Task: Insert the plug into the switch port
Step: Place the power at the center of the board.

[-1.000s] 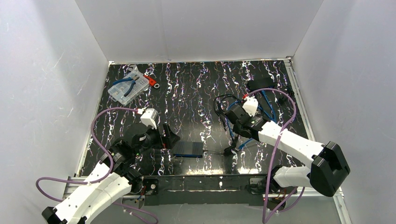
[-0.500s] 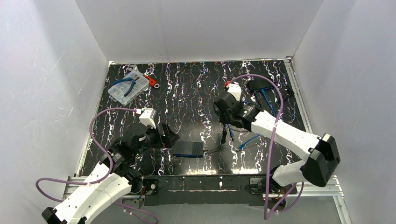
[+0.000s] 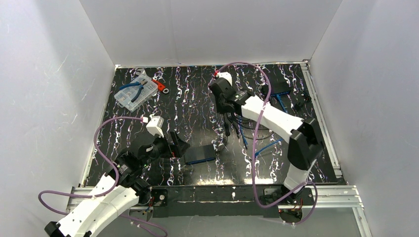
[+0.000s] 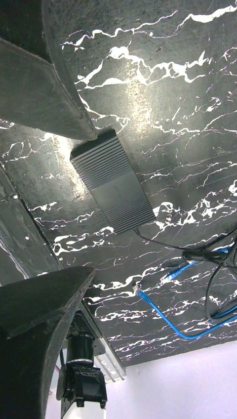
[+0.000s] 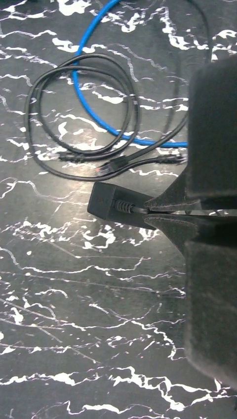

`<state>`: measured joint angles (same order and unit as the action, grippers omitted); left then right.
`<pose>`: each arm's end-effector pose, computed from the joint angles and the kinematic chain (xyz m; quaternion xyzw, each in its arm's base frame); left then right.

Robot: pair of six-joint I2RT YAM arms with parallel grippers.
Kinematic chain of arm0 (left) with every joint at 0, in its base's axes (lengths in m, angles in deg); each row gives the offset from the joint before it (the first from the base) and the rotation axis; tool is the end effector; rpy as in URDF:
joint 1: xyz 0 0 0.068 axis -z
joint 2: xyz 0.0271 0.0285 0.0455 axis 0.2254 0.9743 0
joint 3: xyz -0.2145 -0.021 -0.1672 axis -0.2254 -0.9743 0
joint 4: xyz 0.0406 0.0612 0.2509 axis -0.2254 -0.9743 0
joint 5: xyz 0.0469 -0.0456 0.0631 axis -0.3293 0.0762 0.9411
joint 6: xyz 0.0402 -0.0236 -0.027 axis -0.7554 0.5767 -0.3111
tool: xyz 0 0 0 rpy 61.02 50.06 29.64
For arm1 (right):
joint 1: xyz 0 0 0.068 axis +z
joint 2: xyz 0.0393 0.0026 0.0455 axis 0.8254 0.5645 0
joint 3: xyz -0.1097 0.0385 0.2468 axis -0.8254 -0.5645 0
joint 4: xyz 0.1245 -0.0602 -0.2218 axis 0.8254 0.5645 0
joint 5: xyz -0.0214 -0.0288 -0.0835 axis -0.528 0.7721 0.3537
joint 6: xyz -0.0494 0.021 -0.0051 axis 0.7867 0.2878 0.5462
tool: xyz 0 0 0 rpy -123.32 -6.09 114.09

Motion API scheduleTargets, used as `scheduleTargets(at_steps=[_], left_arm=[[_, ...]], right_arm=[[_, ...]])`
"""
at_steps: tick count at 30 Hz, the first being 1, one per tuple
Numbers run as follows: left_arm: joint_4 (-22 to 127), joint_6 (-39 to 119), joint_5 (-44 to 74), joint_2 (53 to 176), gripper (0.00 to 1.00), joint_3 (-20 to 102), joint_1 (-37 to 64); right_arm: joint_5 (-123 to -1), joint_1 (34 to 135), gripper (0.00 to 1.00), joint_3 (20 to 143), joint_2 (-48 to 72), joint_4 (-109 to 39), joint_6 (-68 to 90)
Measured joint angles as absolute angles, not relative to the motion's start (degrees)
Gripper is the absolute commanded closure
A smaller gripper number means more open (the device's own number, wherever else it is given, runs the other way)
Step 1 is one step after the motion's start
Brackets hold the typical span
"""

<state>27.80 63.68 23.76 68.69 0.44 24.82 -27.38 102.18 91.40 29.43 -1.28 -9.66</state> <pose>0.1069 -0.0825 0.2734 0.0136 0.8225 -0.3354 0.4592 0.2754 0.2671 0.2983 -0.0679 0.9077 0.0389 0.4122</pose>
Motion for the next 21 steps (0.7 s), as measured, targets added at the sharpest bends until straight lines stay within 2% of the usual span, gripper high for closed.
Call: scheduleTargets(at_steps=[15,21], left_arm=[[27.78,64.69,23.37,68.05,0.02,0.03,24.82],[27.71,64.88,22.80,68.01,0.02,0.03,24.82]], right_arm=[[-40.25,98.02,0.99,125.97,57.67,6.48,-0.15],[-42.96,98.00,0.99,132.75,63.13,10.85,0.83]])
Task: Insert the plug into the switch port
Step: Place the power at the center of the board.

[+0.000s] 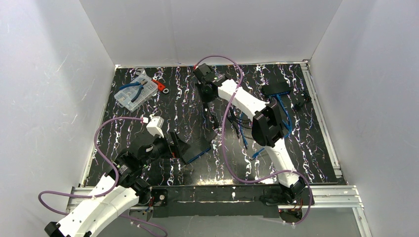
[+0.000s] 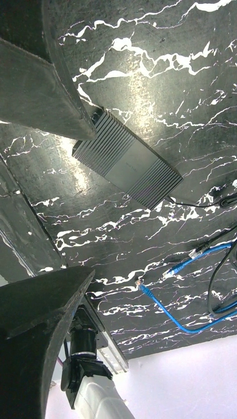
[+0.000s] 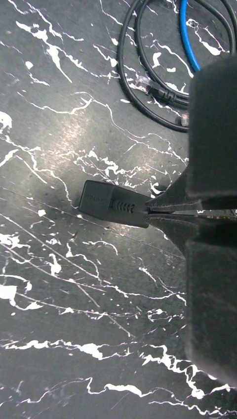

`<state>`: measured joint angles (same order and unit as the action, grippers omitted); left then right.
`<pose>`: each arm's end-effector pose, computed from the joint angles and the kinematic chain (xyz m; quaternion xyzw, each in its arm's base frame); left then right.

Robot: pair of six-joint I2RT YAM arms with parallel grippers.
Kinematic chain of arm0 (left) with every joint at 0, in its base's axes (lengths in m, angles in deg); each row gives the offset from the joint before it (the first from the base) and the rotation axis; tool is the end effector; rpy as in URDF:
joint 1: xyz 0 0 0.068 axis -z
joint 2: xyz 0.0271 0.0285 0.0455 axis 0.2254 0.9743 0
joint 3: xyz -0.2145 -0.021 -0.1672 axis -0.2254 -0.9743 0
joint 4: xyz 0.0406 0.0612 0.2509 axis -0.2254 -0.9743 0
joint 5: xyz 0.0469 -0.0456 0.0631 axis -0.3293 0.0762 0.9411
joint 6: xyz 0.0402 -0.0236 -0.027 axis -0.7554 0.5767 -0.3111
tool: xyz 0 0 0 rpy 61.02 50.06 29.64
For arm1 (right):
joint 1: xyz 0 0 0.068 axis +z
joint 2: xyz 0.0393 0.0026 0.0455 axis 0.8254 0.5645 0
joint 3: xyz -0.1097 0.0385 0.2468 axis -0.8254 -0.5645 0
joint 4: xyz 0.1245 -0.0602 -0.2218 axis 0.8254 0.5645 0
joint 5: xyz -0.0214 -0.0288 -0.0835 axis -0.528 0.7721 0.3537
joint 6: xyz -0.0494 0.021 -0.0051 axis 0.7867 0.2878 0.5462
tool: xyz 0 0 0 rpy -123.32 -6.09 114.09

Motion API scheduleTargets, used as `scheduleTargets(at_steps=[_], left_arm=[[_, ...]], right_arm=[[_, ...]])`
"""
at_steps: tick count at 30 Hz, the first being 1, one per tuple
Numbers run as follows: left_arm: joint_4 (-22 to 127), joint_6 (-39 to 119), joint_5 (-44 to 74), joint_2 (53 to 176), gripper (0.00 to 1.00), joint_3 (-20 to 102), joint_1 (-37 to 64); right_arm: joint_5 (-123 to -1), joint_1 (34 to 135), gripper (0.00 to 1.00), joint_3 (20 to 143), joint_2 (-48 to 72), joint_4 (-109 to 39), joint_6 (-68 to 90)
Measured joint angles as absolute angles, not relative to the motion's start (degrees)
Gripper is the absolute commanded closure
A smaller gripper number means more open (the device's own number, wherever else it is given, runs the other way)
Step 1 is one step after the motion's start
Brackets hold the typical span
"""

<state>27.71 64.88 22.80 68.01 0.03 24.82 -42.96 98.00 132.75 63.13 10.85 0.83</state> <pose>0.1052 -0.0820 0.2721 0.0098 0.8217 -0.3464 0.4525 0.3850 0.3416 0.2581 -0.1763 0.9246 0.0794 0.3282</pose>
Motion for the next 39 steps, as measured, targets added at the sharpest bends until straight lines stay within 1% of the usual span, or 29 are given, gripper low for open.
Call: scheduleTargets(at_steps=[2,5,7,9,10,11,13,17,21,31,32,39], left_arm=[[27.71,64.93,22.38,68.03,0.02,0.03,24.82],[27.73,65.12,21.92,68.05,0.02,0.03,24.82],[27.78,65.34,21.71,68.05,0.02,0.03,24.82],[27.89,65.54,21.53,68.08,0.02,0.01,24.82],[27.91,65.69,21.42,68.08,0.02,-0.01,24.82],[27.93,65.76,21.33,68.08,0.02,-0.06,24.82],[27.95,65.98,21.12,68.12,0.02,-0.30,24.82],[27.91,66.37,20.90,68.38,0.02,-0.52,24.82],[27.89,66.41,20.88,68.36,0.02,-0.52,24.82],[27.86,66.15,20.90,68.60,0.02,-0.52,24.82],[27.86,66.04,20.90,68.71,0.00,-0.52,24.82],[27.86,64.62,21.18,69.04,0.00,-0.52,24.82]], right_arm=[[-43.75,98.00,0.98,132.84,63.57,11.99,1.01],[-44.54,98.00,0.87,132.90,64.07,13.10,1.11],[-45.15,98.00,0.74,132.88,64.47,13.49,1.07],[-45.72,98.00,0.58,132.88,64.64,13.82,0.92],[-46.00,98.00,0.52,132.88,64.64,13.89,0.87],[-46.22,98.00,0.48,132.88,64.62,13.82,0.79],[-46.52,98.00,0.43,132.88,64.64,13.82,0.92],[-46.31,98.00,0.40,132.58,64.16,13.76,0.76],[-44.80,98.00,0.39,128.05,59.42,12.82,0.94],[-39.25,97.85,0.37,111.11,37.30,10.17,5.77],[-38.83,97.78,0.37,109.56,36.03,10.15,6.43],[-37.19,97.63,0.34,95.62,30.00,11.35,13.49]])
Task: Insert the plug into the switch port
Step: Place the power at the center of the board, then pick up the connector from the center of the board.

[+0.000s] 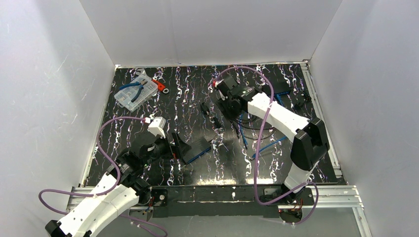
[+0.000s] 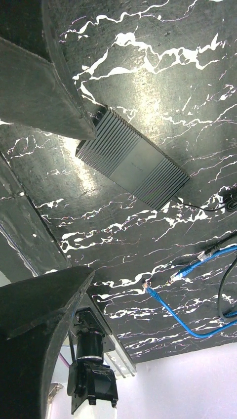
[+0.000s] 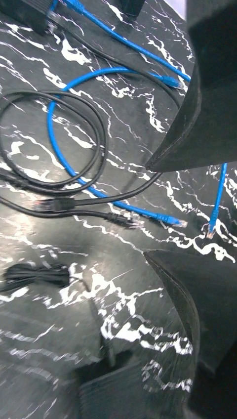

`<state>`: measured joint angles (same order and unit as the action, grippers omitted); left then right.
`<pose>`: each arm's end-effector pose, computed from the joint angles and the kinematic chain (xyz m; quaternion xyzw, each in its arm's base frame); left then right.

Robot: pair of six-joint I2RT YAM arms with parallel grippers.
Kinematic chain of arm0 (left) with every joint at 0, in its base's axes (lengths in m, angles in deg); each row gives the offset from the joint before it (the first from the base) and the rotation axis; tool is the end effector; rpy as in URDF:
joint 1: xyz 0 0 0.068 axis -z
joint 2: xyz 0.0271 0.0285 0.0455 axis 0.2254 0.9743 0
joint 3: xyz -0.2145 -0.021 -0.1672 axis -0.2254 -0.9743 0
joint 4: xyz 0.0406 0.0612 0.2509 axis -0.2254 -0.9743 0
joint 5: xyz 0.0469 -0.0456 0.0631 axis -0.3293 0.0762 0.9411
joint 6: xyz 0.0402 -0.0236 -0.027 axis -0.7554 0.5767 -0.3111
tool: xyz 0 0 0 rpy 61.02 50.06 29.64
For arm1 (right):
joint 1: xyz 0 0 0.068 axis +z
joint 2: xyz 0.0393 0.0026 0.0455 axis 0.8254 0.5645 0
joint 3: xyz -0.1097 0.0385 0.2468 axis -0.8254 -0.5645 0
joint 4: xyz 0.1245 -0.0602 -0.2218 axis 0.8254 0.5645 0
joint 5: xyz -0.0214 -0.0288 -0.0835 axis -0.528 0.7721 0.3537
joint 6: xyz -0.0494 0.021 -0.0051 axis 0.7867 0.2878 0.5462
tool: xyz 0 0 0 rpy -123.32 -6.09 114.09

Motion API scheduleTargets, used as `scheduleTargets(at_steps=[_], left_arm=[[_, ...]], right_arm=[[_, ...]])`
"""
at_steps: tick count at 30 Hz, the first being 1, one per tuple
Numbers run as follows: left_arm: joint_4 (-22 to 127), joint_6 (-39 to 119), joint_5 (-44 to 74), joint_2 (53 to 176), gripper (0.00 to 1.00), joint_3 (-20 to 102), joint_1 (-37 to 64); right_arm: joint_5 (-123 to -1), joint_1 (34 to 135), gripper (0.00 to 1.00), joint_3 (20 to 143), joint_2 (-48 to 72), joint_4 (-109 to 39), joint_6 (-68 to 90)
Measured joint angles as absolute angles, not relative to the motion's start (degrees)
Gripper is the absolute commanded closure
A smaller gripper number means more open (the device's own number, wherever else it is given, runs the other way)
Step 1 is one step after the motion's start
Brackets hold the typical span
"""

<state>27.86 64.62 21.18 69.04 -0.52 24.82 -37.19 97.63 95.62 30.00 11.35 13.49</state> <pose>0.1071 -0.0847 0.2670 0.0196 0.8285 -0.3485 0.4379 0.2846 0.2421 0.3018 -0.2661 0.9097 -0.0188 0.3184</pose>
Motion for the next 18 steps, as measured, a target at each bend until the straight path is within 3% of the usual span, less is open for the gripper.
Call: scheduleTargets(at_steps=[8,18], left_arm=[[28.34,63.77,21.12,70.39,0.00,-0.52,24.82],[29.09,63.18,20.68,69.65,0.01,-0.52,24.82]], right_arm=[[-37.78,97.63,0.33,87.70,29.71,12.53,20.76],[-39.14,96.82,0.37,87.51,34.24,8.53,25.64]])
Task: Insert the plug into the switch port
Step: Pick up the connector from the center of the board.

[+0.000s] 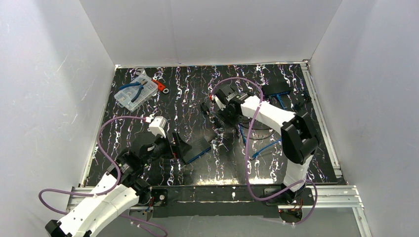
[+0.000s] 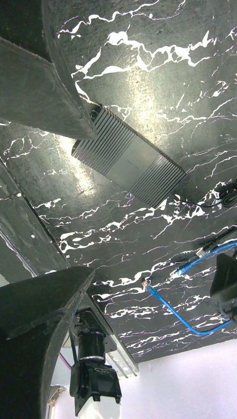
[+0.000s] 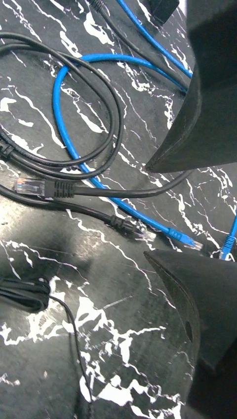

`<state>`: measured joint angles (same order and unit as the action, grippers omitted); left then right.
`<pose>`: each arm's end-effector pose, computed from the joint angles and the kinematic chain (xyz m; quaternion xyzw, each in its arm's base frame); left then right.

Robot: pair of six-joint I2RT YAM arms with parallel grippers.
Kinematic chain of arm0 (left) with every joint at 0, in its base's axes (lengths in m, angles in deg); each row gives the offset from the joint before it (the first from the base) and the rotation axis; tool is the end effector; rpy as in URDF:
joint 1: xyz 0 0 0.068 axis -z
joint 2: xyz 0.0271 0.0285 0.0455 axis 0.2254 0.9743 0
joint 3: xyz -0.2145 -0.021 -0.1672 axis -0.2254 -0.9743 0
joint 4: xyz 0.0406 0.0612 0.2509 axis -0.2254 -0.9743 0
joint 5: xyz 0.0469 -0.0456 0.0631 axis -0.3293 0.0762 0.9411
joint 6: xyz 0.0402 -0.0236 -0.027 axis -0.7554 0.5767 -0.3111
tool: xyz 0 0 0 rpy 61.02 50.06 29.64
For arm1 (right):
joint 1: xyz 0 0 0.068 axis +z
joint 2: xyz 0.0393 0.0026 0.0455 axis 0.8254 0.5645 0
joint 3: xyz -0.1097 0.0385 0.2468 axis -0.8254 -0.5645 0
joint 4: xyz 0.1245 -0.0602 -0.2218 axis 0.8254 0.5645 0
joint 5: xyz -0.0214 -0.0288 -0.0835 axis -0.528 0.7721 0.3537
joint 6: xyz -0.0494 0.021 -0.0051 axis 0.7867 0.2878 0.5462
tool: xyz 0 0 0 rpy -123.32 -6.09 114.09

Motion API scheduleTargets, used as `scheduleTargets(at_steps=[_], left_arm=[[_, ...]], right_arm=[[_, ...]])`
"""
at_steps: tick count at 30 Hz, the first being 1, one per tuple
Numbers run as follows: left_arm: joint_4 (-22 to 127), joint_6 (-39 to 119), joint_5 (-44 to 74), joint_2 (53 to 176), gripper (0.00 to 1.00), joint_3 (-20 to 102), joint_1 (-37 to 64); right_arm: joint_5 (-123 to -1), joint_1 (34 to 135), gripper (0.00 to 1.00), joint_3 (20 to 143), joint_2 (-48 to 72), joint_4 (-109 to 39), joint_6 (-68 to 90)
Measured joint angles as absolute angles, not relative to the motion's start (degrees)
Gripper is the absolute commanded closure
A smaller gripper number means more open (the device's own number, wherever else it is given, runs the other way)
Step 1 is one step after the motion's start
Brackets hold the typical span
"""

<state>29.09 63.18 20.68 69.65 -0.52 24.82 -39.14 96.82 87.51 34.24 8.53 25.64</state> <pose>0.1089 -0.0865 0.2679 0.0325 0.8250 -0.3484 0.4437 0.2884 0.2399 0.2348 -0.3782 0.8932 -0.0644 0.2346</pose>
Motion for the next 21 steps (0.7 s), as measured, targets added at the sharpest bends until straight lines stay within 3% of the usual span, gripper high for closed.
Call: scheduleTargets(at_steps=[9,21], left_arm=[[29.00,63.18,20.68,68.32,0.00,-0.61,24.82],[28.56,63.22,20.26,68.32,0.00,-0.61,24.82]], right_arm=[[-39.51,94.57,0.43,88.56,39.92,7.53,25.46],[-37.72,93.83,0.70,88.53,41.17,6.65,25.20]])
